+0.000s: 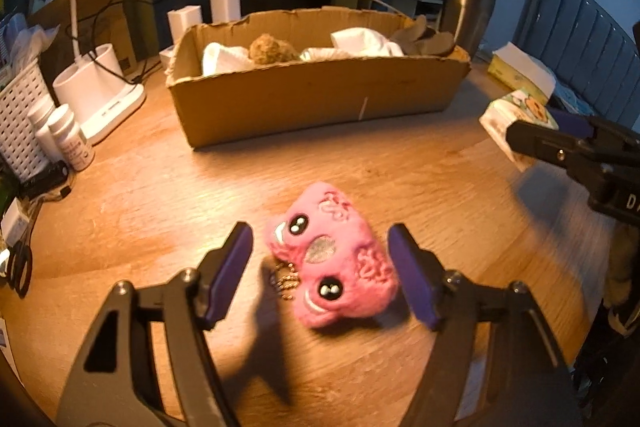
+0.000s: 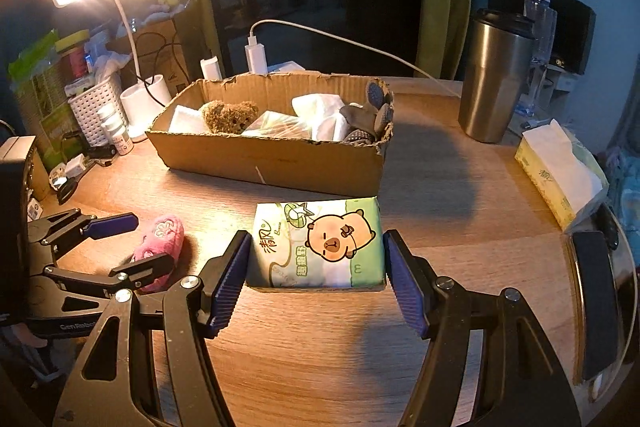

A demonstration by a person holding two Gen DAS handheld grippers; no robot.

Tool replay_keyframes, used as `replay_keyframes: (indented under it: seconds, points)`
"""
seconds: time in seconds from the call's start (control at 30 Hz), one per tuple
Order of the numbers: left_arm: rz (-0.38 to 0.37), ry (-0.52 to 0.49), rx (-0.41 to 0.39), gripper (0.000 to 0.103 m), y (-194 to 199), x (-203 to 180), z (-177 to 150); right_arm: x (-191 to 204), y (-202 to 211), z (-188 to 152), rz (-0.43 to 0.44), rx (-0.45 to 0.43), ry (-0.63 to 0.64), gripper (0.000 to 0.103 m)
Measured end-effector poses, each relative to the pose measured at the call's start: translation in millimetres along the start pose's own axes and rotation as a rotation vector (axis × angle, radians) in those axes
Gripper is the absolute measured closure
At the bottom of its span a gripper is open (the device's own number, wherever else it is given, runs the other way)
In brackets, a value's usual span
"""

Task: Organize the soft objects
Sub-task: 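Grasp the pink plush toy with the left tool while the right tool grasps the green tissue pack, then lift the pink plush with the left tool while the right tool carries the tissue pack toward the box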

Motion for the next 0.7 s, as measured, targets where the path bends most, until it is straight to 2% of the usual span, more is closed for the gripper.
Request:
replay_keyframes:
  seconds: [0.17,0.2,0.43,0.7]
  points:
    - [0.011,-0.010,0.011,0.034,-9,-4,-1,-3,2,2,0.002,-0.008,-0.004,0.033]
    - [0.009,-0.018,0.013,0.046,-10,-5,-2,-3,2,2,0.002,-0.010,-0.006,0.033]
    - [-0.025,-0.034,0.014,0.059,-6,-13,-4,-7,5,1,0.001,-0.019,-0.016,0.033]
    - [-0.039,-0.022,-0.079,0.059,24,-16,13,-4,16,7,0.003,-0.044,-0.005,0.033]
Point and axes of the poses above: each gripper's, at about its wrist camera, not at the fingertips, and y roughly against the way its jaws point, x to its left, z to its top, the point moved 7 cm from there along -y, roughly the way its jaws point, and after that the axes turned 4 degrees about y, right-handed, at the moved point
